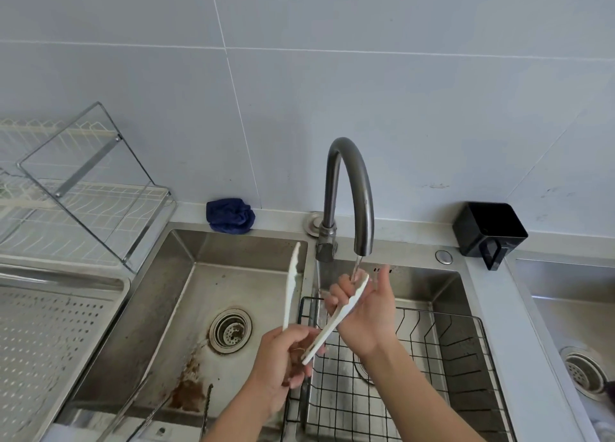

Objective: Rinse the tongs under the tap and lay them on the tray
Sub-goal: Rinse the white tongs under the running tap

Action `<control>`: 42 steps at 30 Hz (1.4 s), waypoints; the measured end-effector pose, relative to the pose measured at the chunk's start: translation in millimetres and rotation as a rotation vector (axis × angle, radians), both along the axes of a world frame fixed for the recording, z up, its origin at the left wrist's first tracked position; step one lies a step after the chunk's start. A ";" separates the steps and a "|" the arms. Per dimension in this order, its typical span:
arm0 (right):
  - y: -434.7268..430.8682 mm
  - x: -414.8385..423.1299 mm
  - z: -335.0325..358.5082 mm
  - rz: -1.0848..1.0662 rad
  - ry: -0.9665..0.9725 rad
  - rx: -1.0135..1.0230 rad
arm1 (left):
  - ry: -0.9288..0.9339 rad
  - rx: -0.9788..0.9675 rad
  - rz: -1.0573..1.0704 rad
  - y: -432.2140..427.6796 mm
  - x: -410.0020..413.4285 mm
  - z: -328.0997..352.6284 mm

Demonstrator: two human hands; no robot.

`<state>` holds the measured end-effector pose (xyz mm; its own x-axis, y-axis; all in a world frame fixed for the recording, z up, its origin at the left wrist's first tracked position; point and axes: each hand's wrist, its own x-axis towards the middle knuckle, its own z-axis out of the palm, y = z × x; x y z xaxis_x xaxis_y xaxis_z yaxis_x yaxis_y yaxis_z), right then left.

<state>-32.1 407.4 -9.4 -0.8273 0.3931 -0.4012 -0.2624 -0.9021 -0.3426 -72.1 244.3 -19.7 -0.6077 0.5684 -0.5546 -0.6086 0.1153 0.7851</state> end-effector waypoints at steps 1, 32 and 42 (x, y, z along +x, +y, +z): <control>1.0 -0.7 1.1 0.022 0.007 0.014 | -0.013 0.000 0.000 -0.9 -0.9 -1.2; 3.4 -13.0 13.6 -0.002 -0.338 0.510 | -0.047 -0.003 0.097 25.3 4.3 -2.0; 19.2 -24.4 32.2 -0.098 -0.430 0.514 | 0.021 -0.047 0.070 29.2 12.7 -9.0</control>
<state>-56.5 426.6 22.8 -0.5864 0.6871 -0.4290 -0.0791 -0.5757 -0.8139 -59.4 273.5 -28.7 -0.6565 0.4982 -0.5664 -0.6002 0.1099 0.7923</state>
